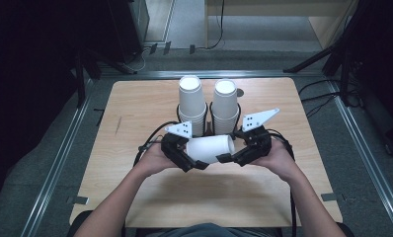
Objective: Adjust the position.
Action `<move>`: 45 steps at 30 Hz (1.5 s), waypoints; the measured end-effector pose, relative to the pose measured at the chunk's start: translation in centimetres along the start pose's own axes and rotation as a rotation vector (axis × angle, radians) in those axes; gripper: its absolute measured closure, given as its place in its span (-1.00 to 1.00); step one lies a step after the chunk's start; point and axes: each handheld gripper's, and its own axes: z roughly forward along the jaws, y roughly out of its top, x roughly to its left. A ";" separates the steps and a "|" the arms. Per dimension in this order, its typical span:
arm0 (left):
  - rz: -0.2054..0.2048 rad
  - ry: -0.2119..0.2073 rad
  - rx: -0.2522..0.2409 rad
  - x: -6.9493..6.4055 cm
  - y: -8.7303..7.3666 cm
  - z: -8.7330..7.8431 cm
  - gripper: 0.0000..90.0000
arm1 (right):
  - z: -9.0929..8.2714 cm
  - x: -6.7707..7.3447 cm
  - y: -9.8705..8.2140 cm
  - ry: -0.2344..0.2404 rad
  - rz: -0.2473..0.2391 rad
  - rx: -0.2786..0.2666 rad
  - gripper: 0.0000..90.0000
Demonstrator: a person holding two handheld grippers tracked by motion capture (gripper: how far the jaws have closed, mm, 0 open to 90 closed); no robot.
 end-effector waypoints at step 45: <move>0.019 0.042 0.454 0.4 0.9 2.7 -0.78 | 3.5 -0.6 -2.1 -0.059 -0.063 0.302 -0.64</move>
